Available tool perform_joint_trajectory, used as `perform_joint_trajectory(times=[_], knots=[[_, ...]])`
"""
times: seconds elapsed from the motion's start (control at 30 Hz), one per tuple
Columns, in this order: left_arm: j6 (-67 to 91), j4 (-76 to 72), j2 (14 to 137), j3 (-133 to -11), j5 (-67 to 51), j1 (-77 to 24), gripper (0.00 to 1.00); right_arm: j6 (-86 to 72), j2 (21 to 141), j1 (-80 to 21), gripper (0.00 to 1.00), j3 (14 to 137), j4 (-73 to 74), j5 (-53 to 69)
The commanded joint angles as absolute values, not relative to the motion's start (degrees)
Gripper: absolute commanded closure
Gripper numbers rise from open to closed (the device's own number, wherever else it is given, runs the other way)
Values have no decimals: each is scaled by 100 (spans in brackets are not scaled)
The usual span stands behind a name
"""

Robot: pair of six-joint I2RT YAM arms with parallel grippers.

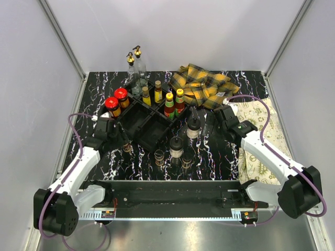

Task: Organize the condiment bottles
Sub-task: Pick up the bottle from the center of the board, then place the bottle in the storage box.

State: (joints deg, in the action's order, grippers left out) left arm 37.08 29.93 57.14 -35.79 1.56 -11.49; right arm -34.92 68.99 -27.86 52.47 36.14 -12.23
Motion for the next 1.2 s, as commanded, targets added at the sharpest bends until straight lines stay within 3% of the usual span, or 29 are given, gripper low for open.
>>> perform_joint_trajectory(times=[0.0,0.1,0.33,0.4,0.67,1.17], knots=[[3700,2769,5731,-3639,492,-1213,45,-3542,6917,-2725,0,5247,3419,-1116],[3674,2777,5722,-3647,553,-1248,53,-3551,6917,-2716,0,5238,3419,-1116],[3604,2979,5503,-3735,914,-1283,94,-3560,6856,-2689,0,5212,3410,-1090],[3577,3093,5380,-3840,1036,-1292,99,-3568,6847,-2681,0,5203,3419,-1081],[3279,3313,5282,-4499,976,-1362,100,-3577,6812,-2663,0,5212,3410,-1072],[2962,2620,7346,-6310,932,-1670,100,-3551,6680,-2602,0,5133,3410,-1055]])
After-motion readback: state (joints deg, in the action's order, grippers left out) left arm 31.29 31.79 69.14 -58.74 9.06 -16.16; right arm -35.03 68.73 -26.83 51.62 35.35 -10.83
